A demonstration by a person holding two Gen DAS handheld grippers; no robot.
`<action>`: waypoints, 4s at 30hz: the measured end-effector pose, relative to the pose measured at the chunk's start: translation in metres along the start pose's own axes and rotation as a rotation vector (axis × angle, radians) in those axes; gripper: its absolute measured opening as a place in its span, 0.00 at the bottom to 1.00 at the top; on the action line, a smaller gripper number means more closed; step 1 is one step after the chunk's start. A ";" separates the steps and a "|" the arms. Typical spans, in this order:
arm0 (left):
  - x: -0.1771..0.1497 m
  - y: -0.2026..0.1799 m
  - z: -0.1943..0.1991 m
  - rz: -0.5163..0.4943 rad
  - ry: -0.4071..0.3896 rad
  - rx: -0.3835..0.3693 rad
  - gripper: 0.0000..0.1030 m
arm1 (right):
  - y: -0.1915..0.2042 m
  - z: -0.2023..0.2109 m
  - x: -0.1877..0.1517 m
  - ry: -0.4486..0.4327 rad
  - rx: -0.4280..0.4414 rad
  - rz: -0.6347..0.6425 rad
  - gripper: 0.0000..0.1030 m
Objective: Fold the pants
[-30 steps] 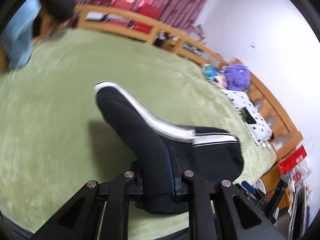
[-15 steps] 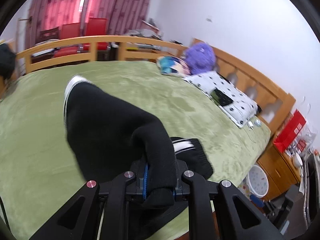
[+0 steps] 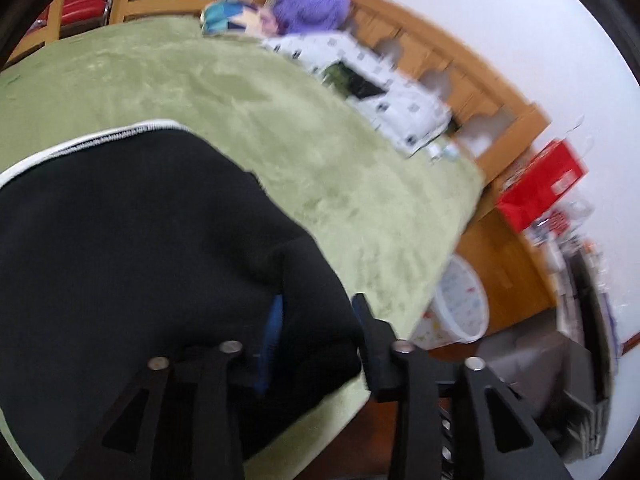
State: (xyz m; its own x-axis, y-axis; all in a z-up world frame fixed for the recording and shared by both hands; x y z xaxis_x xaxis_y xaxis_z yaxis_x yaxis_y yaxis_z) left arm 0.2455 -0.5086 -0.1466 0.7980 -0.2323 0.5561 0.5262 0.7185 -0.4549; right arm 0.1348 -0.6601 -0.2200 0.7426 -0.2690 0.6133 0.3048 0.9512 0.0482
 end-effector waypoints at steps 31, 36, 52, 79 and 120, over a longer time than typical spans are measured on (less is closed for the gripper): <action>-0.125 0.188 0.105 0.361 0.001 0.209 0.74 | 0.149 -0.055 0.040 -0.047 0.181 0.387 0.60; -0.110 0.204 0.103 0.354 -0.025 0.212 0.74 | 0.131 -0.042 0.042 -0.047 0.207 0.344 0.55; -0.081 0.220 0.050 0.466 -0.035 0.078 0.63 | 0.107 -0.127 0.104 0.082 0.327 0.062 0.77; -0.076 0.284 0.228 0.392 -0.164 0.164 0.23 | 0.286 -0.005 0.076 -0.066 0.441 0.108 0.21; -0.191 0.327 0.302 0.323 -0.230 0.463 0.64 | 0.413 0.035 -0.053 -0.091 0.524 0.461 0.52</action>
State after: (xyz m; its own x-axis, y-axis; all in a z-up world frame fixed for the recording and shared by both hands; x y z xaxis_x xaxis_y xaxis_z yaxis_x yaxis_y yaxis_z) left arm 0.1764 -0.0316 -0.1910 0.7847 0.1552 0.6002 0.0446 0.9515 -0.3044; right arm 0.2002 -0.2478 -0.2055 0.6675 0.1710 0.7247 -0.3733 0.9190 0.1271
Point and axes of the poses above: each gripper's, at about its wrist camera, not at the fingertips, and z roughly against the way its jaws point, y to its left, x to its top, the point moved 9 cm from there along -z, roughly the way its jaws point, and after that the axes turned 1 degree about -y, right-handed, at the moved point
